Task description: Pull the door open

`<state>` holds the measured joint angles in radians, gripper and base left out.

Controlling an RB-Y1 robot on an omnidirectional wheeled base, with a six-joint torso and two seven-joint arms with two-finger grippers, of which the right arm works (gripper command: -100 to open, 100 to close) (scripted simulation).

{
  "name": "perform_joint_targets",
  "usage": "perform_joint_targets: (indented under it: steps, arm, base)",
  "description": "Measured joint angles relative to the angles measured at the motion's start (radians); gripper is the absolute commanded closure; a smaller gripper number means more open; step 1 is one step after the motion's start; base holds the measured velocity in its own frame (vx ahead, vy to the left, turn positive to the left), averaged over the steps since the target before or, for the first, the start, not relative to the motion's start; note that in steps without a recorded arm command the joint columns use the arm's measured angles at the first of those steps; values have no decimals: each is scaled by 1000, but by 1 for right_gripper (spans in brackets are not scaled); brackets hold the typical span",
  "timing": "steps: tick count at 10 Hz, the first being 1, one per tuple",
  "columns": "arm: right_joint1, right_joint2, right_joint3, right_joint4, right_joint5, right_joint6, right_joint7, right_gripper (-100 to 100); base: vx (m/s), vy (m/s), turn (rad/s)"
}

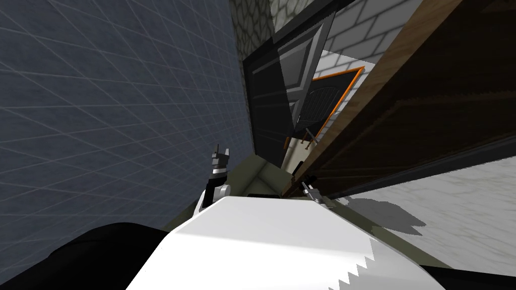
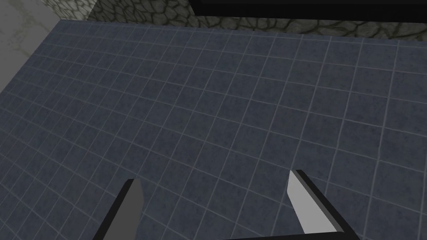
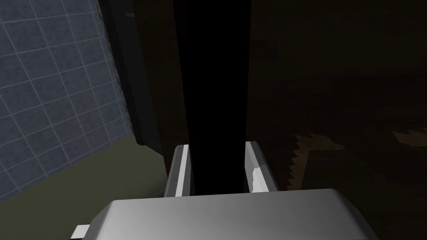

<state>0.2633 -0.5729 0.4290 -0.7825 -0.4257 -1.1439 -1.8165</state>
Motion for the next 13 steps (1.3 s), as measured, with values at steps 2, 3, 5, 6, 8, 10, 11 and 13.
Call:
perform_joint_targets:
  steps: [2,3,5,6,8,10,11,13]
  arm:
    - [1,-2,4,10,2,-3,-4,100]
    - [-2,-5,5,15,3,-9,-8,100]
    - [-5,-9,12,29,7,-26,-18,100]
    - [-8,-9,18,40,11,-37,-23,100]
    - [-10,-13,26,55,16,-56,-33,100]
    - [-14,-18,31,69,20,-71,-43,100]
    - [-17,-18,35,78,22,-79,-48,100]
    - [-18,-18,41,87,26,-87,-52,100]
  base:
    - [-195,-54,148]
    - [-225,-55,158]
    - [-213,-109,182]
    - [-204,-62,153]
    - [-204,-57,130]
    - [-196,-72,127]
    - [-191,-79,126]
    - [-98,-34,80]
